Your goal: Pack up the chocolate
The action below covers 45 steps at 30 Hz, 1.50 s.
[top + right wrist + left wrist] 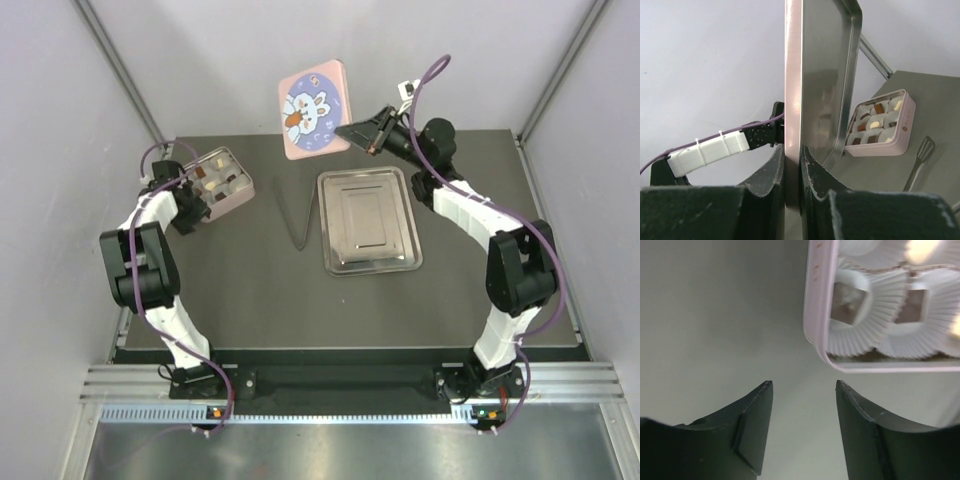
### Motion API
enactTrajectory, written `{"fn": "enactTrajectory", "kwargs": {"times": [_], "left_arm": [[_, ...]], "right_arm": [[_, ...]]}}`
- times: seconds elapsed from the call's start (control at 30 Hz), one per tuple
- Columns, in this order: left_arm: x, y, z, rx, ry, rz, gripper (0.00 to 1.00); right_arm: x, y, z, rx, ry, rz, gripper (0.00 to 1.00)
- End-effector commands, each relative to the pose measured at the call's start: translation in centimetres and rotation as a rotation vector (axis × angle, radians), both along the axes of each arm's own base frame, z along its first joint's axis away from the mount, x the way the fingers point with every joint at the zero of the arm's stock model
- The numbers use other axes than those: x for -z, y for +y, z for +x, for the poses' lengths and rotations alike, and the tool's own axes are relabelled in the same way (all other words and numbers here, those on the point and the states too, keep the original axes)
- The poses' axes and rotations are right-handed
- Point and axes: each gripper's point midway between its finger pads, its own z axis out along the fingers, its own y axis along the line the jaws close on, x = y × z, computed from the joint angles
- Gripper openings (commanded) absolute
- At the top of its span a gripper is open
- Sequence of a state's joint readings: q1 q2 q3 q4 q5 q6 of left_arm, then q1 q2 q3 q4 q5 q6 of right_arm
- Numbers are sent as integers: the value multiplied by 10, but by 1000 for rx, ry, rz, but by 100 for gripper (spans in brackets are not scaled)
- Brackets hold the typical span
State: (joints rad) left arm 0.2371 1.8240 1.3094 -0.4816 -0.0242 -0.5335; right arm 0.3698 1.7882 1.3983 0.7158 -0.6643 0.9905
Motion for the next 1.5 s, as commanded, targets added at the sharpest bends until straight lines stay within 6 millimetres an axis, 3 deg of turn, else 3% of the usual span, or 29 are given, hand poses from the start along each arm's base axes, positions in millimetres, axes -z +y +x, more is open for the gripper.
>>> {"fn": "enactTrajectory", "kwargs": {"times": [0.0, 0.17, 0.3, 0.5, 0.87, 1.13, 1.2, 1.27, 1.3, 1.37, 1.4, 1.47], "left_arm": [[3, 9, 18, -31, -46, 10, 57], [-3, 11, 30, -31, -69, 8, 56], [-25, -3, 36, -8, -120, -50, 57], [-58, 0, 44, -55, -198, -52, 62], [-49, 17, 51, -119, -183, -4, 61], [-44, 16, 51, -114, -209, 5, 59], [-36, 18, 51, -98, -190, 23, 59], [-30, 22, 45, -87, -128, 45, 60], [-33, 21, 52, -64, -136, 49, 60], [-30, 22, 45, -121, -99, 29, 63], [-37, 13, 59, -54, -205, 13, 63], [-30, 11, 55, -68, -166, 51, 68]], "right_arm": [[4, -1, 2, -4, -49, 12, 0], [11, -3, 6, 21, -70, -33, 0], [17, -2, 12, 36, -62, -59, 0], [13, -1, 13, 29, -74, -50, 0], [7, -6, 6, 39, -86, -70, 0], [5, -6, 6, 54, -106, -94, 0], [23, -3, 11, 41, -67, -160, 0], [24, -8, 21, 53, -106, -255, 0], [35, -10, 21, 50, -52, -301, 0], [18, -8, 17, 28, -54, -262, 0], [7, 0, 4, -28, -97, -235, 0], [-1, 4, -2, -23, -148, -202, 0]]}}
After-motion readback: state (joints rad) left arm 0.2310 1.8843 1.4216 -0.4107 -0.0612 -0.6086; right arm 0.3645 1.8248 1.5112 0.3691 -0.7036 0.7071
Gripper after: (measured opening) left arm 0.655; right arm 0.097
